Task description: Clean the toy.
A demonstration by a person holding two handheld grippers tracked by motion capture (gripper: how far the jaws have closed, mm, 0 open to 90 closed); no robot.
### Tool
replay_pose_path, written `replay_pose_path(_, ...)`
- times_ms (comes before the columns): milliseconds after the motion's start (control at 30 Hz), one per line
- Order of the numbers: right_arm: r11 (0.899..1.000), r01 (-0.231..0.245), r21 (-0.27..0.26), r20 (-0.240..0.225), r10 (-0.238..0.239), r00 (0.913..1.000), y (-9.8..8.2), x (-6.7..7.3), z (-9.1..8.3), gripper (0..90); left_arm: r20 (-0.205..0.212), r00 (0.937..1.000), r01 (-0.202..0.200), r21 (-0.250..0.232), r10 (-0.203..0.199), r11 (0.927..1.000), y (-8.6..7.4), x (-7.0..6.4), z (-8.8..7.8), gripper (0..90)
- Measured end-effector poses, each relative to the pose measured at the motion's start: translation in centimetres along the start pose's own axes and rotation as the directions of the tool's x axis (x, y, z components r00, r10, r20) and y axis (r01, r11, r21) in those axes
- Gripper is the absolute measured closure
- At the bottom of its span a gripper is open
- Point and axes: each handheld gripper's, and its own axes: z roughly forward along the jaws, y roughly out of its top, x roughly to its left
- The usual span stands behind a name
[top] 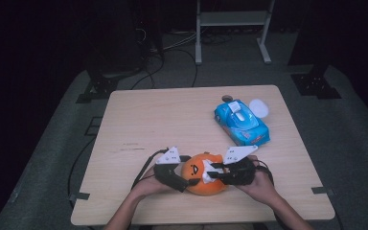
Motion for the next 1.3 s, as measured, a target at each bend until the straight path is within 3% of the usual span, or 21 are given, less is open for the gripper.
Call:
replay_pose_path(267, 1.000, -0.017, -0.010, -0.017, 0.017, 0.9997, -0.6, -0.3, -1.2, 74.3, 0.003, 1.0000, -0.009, -0.005, 0.009, 0.9999, -0.1, 0.1, 0.2, 14.1)
replay_pose_path(467, 1.000, 0.001, -0.017, 0.037, 0.000, 0.9993, -0.5, 0.4, -1.2, 74.8, -0.001, 0.9998, -0.018, -0.014, 0.018, 0.9997, 0.2, 0.0, 0.0, 12.5)
replay_pose_path(600, 0.995, -0.073, -0.069, 0.013, 0.074, 0.9972, -0.7, -0.5, -1.2, 74.5, -0.009, 0.9980, -0.062, -0.055, 0.062, 0.9965, 0.7, -0.3, -0.8, 13.3)
replay_pose_path(667, 0.987, -0.132, -0.093, -0.019, 0.131, 0.9912, -0.9, -1.2, -1.7, 75.5, -0.020, 0.9957, -0.091, -0.049, 0.090, 0.9946, 0.8, -0.4, -1.0, 19.6)
replay_pose_path(733, 0.986, -0.141, -0.089, -0.028, 0.139, 0.9899, -1.1, -1.6, -2.1, 76.5, -0.034, 0.9963, -0.080, -0.033, 0.079, 0.9962, 0.6, -0.3, -0.9, 23.1)
replay_pose_path(900, 0.993, -0.110, -0.040, 0.045, 0.112, 0.9928, -1.8, -1.7, -2.9, 78.5, -0.047, 0.9980, -0.044, -0.036, 0.042, 0.9984, 0.4, 0.1, -0.8, 26.3)
replay_pose_path(967, 0.991, -0.122, -0.047, 0.042, 0.124, 0.9914, -1.8, -1.6, -3.3, 79.1, -0.065, 0.9972, -0.039, -0.039, 0.036, 0.9985, 0.4, 0.1, -0.7, 26.6)
replay_pose_path(1100, 0.996, -0.068, -0.051, 0.014, 0.069, 0.9975, -0.8, 0.1, -2.6, 79.1, -0.094, 0.9956, -0.004, -0.052, -0.001, 0.9986, 0.3, 0.4, -0.4, 26.1)
replay_pose_path(1167, 0.999, -0.039, -0.024, 0.023, 0.039, 0.9990, -0.5, 0.4, -1.6, 79.2, -0.090, 0.9958, -0.021, -0.046, 0.017, 0.9987, 0.7, 0.3, -0.9, 21.5)
replay_pose_path(1233, 0.998, -0.054, -0.022, 0.022, 0.054, 0.9983, -0.4, 0.1, -1.1, 79.3, -0.065, 0.9976, -0.026, -0.070, 0.021, 0.9972, 0.8, 0.2, -1.3, 19.9)
replay_pose_path(1300, 0.996, -0.073, -0.041, 0.022, 0.074, 0.9970, -0.2, -0.1, -1.0, 79.3, -0.063, 0.9974, -0.038, -0.049, 0.035, 0.9981, 0.8, 0.1, -1.1, 19.9)
